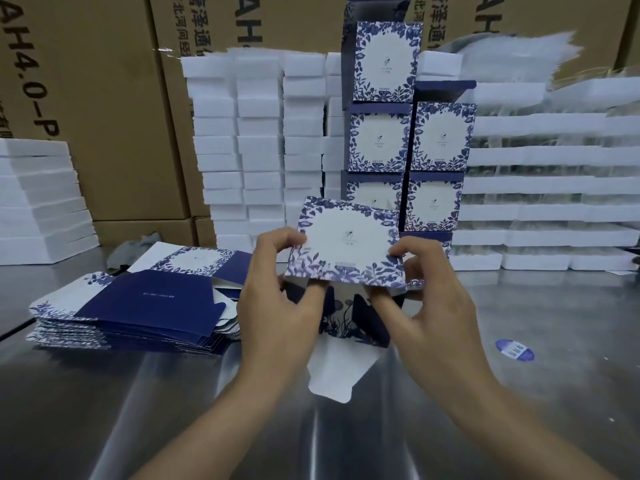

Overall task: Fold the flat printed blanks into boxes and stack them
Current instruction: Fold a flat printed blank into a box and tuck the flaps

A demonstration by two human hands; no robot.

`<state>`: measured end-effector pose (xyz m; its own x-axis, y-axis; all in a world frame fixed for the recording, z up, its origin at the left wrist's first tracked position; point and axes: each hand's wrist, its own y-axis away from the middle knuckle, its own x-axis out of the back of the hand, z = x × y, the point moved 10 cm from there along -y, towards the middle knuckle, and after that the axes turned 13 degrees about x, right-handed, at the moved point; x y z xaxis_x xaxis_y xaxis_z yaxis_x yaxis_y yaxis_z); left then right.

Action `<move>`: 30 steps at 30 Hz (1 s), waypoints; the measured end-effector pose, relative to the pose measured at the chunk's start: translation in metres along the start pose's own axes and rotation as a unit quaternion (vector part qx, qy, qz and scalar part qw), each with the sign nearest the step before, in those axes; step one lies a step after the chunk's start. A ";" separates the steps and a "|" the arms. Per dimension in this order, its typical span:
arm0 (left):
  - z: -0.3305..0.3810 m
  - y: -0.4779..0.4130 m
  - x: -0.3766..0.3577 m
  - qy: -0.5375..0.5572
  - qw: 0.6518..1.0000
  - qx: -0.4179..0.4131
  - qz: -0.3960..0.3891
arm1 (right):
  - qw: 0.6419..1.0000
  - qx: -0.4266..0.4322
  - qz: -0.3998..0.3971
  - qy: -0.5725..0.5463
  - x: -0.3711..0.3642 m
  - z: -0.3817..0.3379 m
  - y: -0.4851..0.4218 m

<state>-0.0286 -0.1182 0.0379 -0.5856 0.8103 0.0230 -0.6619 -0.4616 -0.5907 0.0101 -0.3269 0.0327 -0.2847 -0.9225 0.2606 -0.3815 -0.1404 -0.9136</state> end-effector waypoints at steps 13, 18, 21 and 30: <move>0.009 0.003 -0.008 0.062 0.993 -0.043 -0.094 | 0.996 0.017 0.043 -0.071 0.028 -0.002 -0.016; 0.016 0.002 -0.010 -0.054 0.982 -0.126 -0.128 | 0.999 0.034 -0.012 -0.006 0.017 0.005 -0.011; 0.017 0.005 -0.015 -0.115 0.974 -0.137 -0.142 | 0.999 0.008 -0.049 0.014 0.009 0.016 -0.008; -0.003 0.006 -0.032 -0.166 0.961 -0.065 -0.209 | 0.991 0.013 -0.118 0.069 -0.005 0.023 -0.004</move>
<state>-0.0130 -0.1459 0.0310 -0.4115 0.7459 0.5237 -0.8204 -0.0530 -0.5693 0.0333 -0.3302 0.0284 -0.3090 -0.8054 0.5058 -0.4293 -0.3564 -0.8299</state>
